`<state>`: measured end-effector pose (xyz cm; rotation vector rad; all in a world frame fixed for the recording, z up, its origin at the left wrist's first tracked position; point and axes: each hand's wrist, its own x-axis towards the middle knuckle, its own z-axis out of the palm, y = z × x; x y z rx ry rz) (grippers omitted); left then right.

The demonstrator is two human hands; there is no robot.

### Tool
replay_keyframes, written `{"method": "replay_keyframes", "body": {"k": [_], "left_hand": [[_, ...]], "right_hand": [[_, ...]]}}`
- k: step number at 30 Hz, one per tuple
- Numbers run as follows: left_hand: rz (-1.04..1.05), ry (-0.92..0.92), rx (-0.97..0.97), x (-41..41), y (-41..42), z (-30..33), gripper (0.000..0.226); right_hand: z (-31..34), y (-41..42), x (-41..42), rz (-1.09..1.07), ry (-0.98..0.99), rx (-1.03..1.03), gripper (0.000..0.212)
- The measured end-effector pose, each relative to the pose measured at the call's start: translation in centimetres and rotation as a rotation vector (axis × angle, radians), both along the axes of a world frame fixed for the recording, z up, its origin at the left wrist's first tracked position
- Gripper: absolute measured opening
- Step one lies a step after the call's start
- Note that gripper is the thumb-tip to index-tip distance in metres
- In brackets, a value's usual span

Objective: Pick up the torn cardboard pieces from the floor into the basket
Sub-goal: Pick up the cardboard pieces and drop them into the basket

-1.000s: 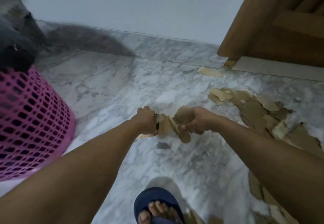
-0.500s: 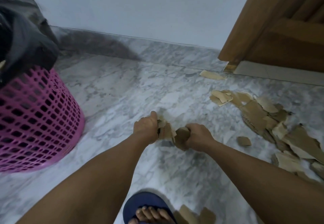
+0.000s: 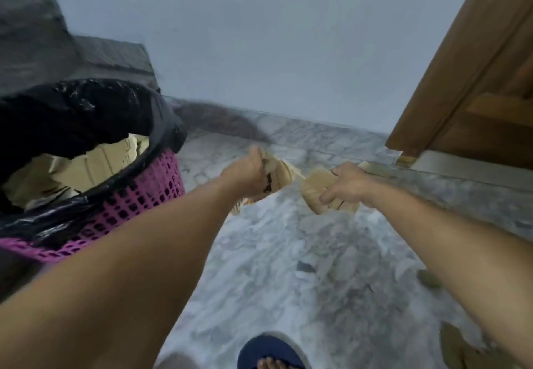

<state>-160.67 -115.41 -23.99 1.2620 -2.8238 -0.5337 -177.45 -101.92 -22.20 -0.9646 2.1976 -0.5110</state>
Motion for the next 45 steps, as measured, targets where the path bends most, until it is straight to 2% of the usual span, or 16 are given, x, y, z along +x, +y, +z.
{"method": "replay_keyframes", "body": {"k": [4,7,10,13,19,25,27,29,31,33,34,36,38,39,41,45], "left_hand": [[0.088,0.137,-0.039,1.8,-2.1,8.1,0.043],[0.176,0.249,-0.010,3.6,-3.3,13.5,0.039],[0.285,0.337,-0.016,7.2,-4.9,17.6,0.035],[0.396,0.327,-0.042,12.0,-6.6,19.8,0.035],[0.635,0.250,-0.057,20.7,-7.8,19.0,0.036],[0.679,0.167,0.044,25.7,-7.8,16.2,0.024],[0.710,0.094,0.021,27.4,-8.2,15.2,0.028],[0.762,-0.029,-0.067,28.7,-8.5,14.4,0.026],[0.825,-0.129,-0.124,29.6,-8.4,13.5,0.049],[0.926,-0.099,-0.095,30.2,-8.1,12.6,0.065],[0.967,-0.054,-0.073,30.4,-8.0,12.1,0.069],[0.998,0.022,-0.057,30.7,-8.2,11.2,0.071],[1.004,0.029,-0.092,30.8,-8.2,10.8,0.061],[1.005,0.033,-0.123,30.8,-8.1,10.8,0.053],[0.997,0.062,-0.134,30.4,-8.1,11.1,0.040],[0.944,0.185,-0.079,27.8,-8.2,12.0,0.036]], "right_hand": [[8.0,-3.6,2.4,0.093,0.089,-0.104,0.062],[13.0,-6.6,4.5,0.154,0.143,-0.159,0.033],[16.8,-9.5,7.6,0.154,0.082,-0.245,0.032],[19.1,-12.3,11.5,0.199,-0.008,-0.321,0.037],[18.3,-17.3,20.2,0.315,-0.151,-0.317,0.050],[15.0,-19.1,24.8,0.439,-0.011,-0.334,0.067],[14.0,-19.0,24.6,0.426,0.154,-0.353,0.059],[13.2,-18.8,23.7,0.379,0.262,-0.392,0.038],[12.6,-18.4,22.9,0.348,0.356,-0.406,0.031],[11.9,-17.8,22.3,0.330,0.377,-0.337,0.037],[11.6,-17.5,22.1,0.309,0.321,-0.281,0.037],[10.8,-17.0,21.8,0.244,0.048,-0.181,0.021],[10.1,-16.5,21.7,0.128,-0.247,-0.176,0.009],[9.8,-16.3,21.5,0.068,-0.327,-0.214,0.012],[9.6,-16.0,20.8,-0.027,-0.421,-0.280,0.018],[10.6,-14.7,18.5,-0.167,-0.522,-0.342,0.020]]}}
